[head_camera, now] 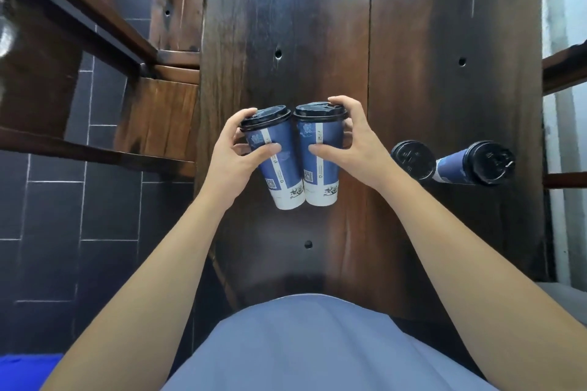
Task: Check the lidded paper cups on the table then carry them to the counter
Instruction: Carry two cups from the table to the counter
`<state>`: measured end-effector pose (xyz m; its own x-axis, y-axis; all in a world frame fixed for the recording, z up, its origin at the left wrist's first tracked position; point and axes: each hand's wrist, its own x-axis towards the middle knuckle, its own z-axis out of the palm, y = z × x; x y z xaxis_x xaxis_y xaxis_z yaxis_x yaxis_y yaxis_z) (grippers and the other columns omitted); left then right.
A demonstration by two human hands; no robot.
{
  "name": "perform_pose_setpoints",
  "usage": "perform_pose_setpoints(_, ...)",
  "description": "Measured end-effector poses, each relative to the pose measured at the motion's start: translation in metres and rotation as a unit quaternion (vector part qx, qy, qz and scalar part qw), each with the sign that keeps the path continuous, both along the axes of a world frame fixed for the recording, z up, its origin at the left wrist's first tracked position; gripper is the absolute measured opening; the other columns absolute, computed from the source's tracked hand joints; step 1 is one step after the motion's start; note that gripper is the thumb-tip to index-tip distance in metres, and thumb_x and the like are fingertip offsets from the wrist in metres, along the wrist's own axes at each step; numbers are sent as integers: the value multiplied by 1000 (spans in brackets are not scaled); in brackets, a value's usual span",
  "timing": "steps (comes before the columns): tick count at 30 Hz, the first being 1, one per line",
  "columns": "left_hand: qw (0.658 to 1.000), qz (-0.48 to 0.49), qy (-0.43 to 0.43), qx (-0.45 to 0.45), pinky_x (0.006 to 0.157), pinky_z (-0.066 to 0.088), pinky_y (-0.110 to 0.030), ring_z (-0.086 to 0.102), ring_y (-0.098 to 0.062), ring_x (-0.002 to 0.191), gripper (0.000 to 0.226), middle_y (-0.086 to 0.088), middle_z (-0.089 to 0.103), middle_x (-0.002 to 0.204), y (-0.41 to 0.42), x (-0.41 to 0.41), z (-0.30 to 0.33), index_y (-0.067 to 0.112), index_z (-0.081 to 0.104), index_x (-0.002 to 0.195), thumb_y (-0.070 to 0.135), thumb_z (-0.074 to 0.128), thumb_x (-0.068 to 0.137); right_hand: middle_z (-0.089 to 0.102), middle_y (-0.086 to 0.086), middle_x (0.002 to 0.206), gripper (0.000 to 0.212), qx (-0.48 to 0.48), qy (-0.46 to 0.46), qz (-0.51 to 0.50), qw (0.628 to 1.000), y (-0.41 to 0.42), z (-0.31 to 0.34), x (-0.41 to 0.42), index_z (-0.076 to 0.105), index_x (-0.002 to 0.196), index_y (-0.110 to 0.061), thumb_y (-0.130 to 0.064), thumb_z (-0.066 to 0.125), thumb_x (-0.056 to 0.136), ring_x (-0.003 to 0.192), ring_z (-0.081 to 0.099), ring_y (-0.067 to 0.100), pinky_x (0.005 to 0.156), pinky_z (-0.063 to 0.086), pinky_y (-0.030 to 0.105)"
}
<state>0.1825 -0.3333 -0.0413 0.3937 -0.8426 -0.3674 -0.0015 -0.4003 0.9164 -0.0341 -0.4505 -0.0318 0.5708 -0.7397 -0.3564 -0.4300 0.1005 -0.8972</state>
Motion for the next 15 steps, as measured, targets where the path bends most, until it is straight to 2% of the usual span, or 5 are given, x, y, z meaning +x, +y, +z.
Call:
perform_pose_setpoints(5, 998, 22, 40, -33, 95, 61, -49, 69, -24, 118, 57, -6, 66, 134, 40, -22, 39, 35, 50, 145, 19, 75, 96, 57, -24, 126, 68, -22, -33, 24, 999, 28, 39, -17, 35, 145, -38, -29, 75, 92, 113, 64, 6, 88, 56, 16)
perform_pose_setpoints(8, 997, 38, 51, -45, 95, 61, -49, 69, -24, 118, 58, -5, 69, 130, 65, -36, 57, 30, 49, 148, 17, 72, 97, 63, -12, 126, 65, -27, -48, 42, 998, 45, 53, -28, 37, 143, -38, -30, 76, 92, 111, 67, 9, 91, 57, 22)
perform_pose_setpoints(12, 995, 71, 36, -64, 94, 61, -53, 70, -26, 117, 54, -7, 70, 129, 101, -50, 78, 28, 55, 141, 22, 77, 93, 67, -4, 121, 63, -33, -59, 67, 995, 65, 69, -35, 41, 139, -38, -29, 79, 89, 107, 71, 16, 93, 61, 37)
perform_pose_setpoints(15, 990, 109, 19, -87, 90, 63, -46, 70, -23, 116, 53, -3, 70, 128, 125, -54, 92, 26, 57, 137, 24, 80, 90, 68, -1, 119, 63, -46, -67, 89, 993, 79, 82, -27, 42, 137, -37, -27, 80, 88, 105, 72, 20, 92, 61, 40)
